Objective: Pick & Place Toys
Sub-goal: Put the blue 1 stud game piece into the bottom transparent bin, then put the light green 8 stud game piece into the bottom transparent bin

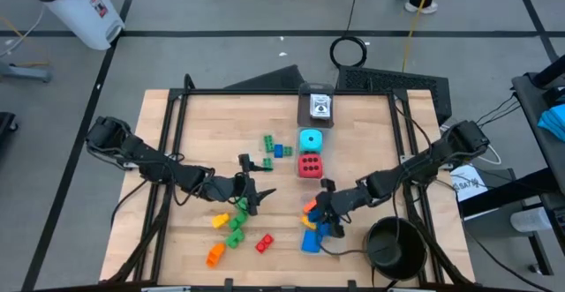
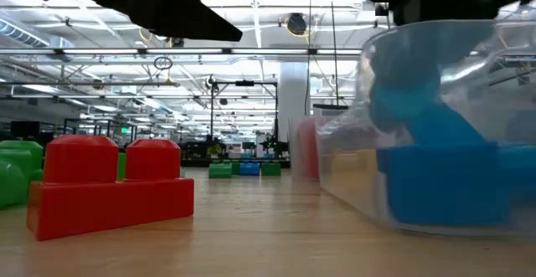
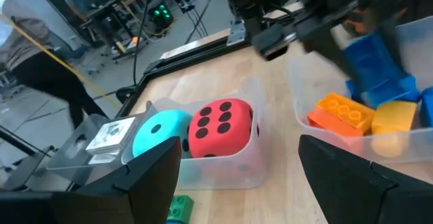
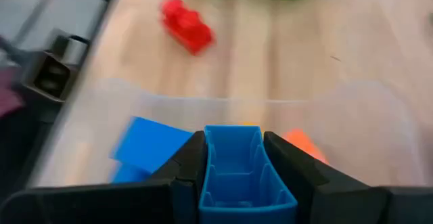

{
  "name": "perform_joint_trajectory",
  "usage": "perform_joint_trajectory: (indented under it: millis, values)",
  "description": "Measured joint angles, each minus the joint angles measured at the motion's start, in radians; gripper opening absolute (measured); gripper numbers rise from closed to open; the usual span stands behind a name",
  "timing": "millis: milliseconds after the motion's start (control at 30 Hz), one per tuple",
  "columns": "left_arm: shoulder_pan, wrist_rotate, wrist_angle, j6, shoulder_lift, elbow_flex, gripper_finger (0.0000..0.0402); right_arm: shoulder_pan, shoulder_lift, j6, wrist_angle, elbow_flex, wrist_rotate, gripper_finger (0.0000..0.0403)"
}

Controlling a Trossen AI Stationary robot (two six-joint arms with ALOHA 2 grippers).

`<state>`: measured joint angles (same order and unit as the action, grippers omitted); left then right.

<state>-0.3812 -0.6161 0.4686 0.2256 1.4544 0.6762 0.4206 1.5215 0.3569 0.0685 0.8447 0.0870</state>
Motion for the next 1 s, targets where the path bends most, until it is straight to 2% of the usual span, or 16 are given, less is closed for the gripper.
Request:
perform_joint_trajectory:
  millis: [100,367,533,633,700,800,933,1000]
  values:
    - [0.002,0.014,0.000,0.000,0.000,0.000,0.0305,-0.014,0.000,0.022,0.024,-0.044,-0.007,0.0104]
    - [0.001,0.002,0.000,-0.002,0.000,0.000,0.0302,-0.021,-0.030,0.018,0.028,-0.060,-0.032,0.0269]
    - [0.001,-0.131,-0.011,-0.109,-0.001,0.001,0.0290,-0.033,-0.103,0.022,0.043,-0.060,-0.088,0.0335]
    - [0.004,-0.241,-0.088,-0.201,-0.028,0.001,0.0282,-0.035,-0.170,0.011,0.047,-0.059,-0.084,0.0353]
    - [0.020,-0.246,-0.176,-0.285,-0.055,0.002,0.0278,-0.035,-0.210,-0.020,0.050,-0.059,-0.082,0.0354]
    - [0.054,-0.136,-0.420,-0.439,-0.099,0.002,0.0274,-0.033,-0.258,-0.068,0.047,-0.059,-0.082,0.0352]
    - [0.177,0.154,-0.771,-0.661,-0.121,0.000,0.0273,-0.033,-0.284,-0.125,0.063,-0.059,-0.083,0.0346]
    - [0.247,0.225,-0.881,-0.734,-0.119,0.000,0.0273,-0.033,-0.285,-0.151,0.074,-0.059,-0.083,0.0344]
